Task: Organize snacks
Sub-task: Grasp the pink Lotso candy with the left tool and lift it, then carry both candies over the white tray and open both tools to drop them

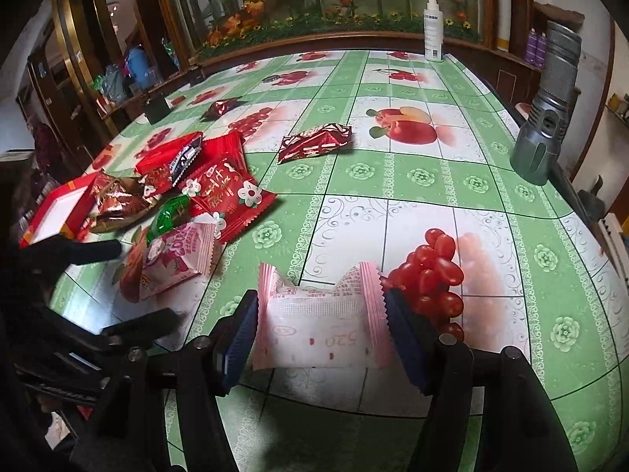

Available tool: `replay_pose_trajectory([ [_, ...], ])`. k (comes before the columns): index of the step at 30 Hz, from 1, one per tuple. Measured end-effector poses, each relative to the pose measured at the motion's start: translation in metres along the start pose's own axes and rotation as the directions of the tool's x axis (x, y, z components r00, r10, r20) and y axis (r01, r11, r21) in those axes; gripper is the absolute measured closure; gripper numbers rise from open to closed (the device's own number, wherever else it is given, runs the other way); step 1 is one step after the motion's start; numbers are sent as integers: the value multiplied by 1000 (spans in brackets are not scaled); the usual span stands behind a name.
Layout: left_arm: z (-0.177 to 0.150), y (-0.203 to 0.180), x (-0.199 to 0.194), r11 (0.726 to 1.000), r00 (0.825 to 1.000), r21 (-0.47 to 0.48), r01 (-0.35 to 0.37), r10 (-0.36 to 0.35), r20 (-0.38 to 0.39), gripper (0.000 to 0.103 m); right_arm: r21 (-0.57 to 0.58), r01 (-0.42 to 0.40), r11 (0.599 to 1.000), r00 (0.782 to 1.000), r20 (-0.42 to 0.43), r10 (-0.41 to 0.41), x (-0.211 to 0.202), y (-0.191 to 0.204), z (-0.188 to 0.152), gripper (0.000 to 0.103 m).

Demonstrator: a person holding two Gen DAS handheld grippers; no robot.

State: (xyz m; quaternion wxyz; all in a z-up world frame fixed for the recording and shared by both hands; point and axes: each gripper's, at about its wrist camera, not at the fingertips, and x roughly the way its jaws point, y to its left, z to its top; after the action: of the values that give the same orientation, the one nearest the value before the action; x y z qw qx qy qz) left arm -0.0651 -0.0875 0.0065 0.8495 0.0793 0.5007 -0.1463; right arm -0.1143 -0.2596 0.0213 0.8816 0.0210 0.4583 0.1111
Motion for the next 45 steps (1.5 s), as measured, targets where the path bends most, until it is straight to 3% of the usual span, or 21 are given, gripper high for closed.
replay_pose_trajectory([
  [3, 9, 3, 4, 1000, 1000, -14, 11, -11, 12, 0, 6, -10, 1000, 1000, 1, 10, 0, -1, 0, 34],
  [7, 18, 9, 7, 1000, 1000, -10, 2, -1, 29, 10, 18, -29, 999, 1000, 5, 29, -1, -3, 1, 33],
  [9, 16, 8, 5, 1000, 999, 10, -3, 2, 54, 20, 19, -32, 999, 999, 6, 32, -1, -3, 1, 33],
  [11, 15, 8, 1, 999, 997, 31, 5, -8, 77, 44, 17, -31, 999, 1000, 5, 31, -1, -2, 0, 32],
  [14, 13, 12, -2, 999, 996, 39, 26, -29, 84, 54, 12, -27, 1000, 1000, 3, 27, 0, -1, 1, 32],
  [21, -1, 29, -12, 997, 992, -3, 83, -82, 101, 55, -14, 7, 1000, 1000, -4, -8, 1, 4, 0, 33],
  [25, -13, 38, -25, 995, 989, -33, 94, -90, 114, 56, -62, 61, 996, 998, -11, -62, 3, 15, 0, 42],
  [28, -23, 43, -38, 996, 988, -48, 78, -71, 136, 55, -70, 59, 996, 998, -10, -60, 3, 19, 0, 50],
  [31, -34, 46, -54, 997, 985, -51, 58, -48, 163, 55, -73, 36, 997, 999, -4, -36, 2, 26, -2, 59],
  [39, -66, 80, -100, 989, 966, -140, 40, -2, 259, 55, -107, -91, 990, 996, 8, 92, -5, 60, -4, 62],
  [42, -84, 105, -117, 977, 956, -213, 11, 52, 288, 55, -159, -146, 976, 987, 45, 155, -15, 89, 0, 62],
  [45, -101, 129, -133, 959, 939, -275, -61, 149, 311, 55, -212, -232, 949, 966, 62, 250, -21, 123, 7, 62],
])
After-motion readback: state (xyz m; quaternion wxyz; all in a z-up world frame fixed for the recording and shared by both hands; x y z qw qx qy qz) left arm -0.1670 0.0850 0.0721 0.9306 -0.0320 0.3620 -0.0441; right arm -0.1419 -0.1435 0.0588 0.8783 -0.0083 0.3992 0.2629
